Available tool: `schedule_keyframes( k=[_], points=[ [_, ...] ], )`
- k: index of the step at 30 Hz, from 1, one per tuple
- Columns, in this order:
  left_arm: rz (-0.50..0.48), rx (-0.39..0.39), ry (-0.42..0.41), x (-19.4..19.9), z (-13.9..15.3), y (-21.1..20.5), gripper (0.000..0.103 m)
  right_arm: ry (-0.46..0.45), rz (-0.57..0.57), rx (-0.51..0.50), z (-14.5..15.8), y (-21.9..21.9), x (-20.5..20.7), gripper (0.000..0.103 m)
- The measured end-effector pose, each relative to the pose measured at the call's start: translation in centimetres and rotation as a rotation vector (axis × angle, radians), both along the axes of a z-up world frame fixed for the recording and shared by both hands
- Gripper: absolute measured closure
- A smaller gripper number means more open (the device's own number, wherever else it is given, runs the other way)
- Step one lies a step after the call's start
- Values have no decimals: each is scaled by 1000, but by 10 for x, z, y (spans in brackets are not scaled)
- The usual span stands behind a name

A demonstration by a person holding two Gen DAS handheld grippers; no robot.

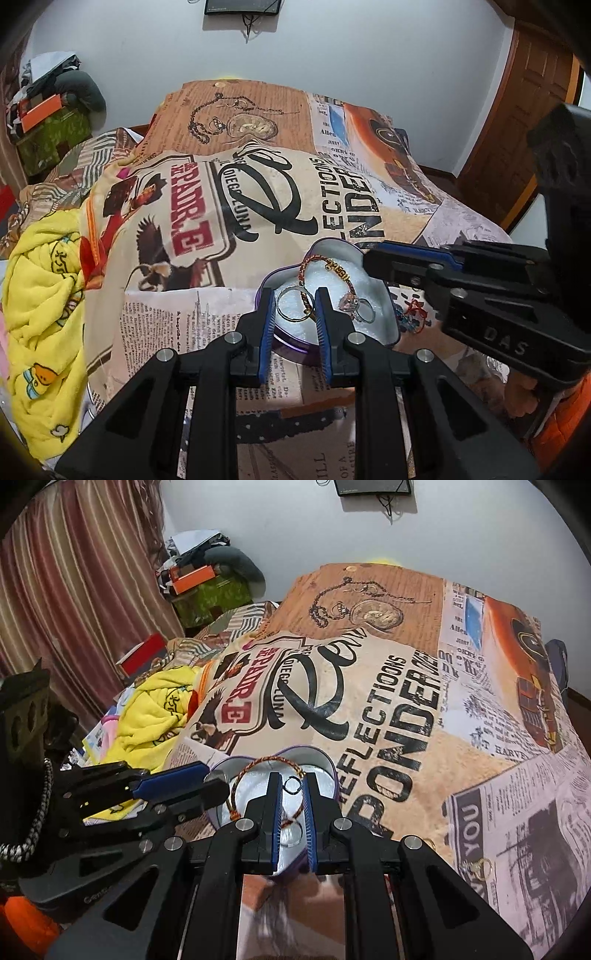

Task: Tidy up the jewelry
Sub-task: 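Release the ring into the tin with the left tool while the right tool lowers the small ring in, then move both tools away from the tin toward the remaining earrings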

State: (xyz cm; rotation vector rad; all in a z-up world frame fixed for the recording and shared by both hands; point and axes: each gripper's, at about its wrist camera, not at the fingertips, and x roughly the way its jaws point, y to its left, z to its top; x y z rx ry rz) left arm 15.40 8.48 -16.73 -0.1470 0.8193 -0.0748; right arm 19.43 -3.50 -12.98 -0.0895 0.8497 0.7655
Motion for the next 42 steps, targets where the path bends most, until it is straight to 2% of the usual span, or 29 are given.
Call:
schedule_keyframes(
  k=[7,18,19,21,24,27,35,42],
  points=[
    [1,12,-8,1,2,0,83,22,18,-15,-9,11,9,93],
    [57,9,-2,-7,8,23,81,11,35,-81,-16,22,6,92],
    [62,7,-1,-8,8,24,81,10,34,-86,-17,22,5,91],
    [71,8,-2,-10,10,27,81,9,29,-93,-16,22,5,79],
    [80,16,-8,-13,15,28,79,-10,13,-92,-12,18,3,66],
    [85,20,-18,-16,20,27,74,-26,0,-92,-7,15,1,66],
    [58,38,-42,-20,37,9,74,-58,-40,-76,10,-5,-5,66],
    [9,39,-48,-17,46,-21,73,-85,-101,-68,24,-40,-10,66]
  ],
)
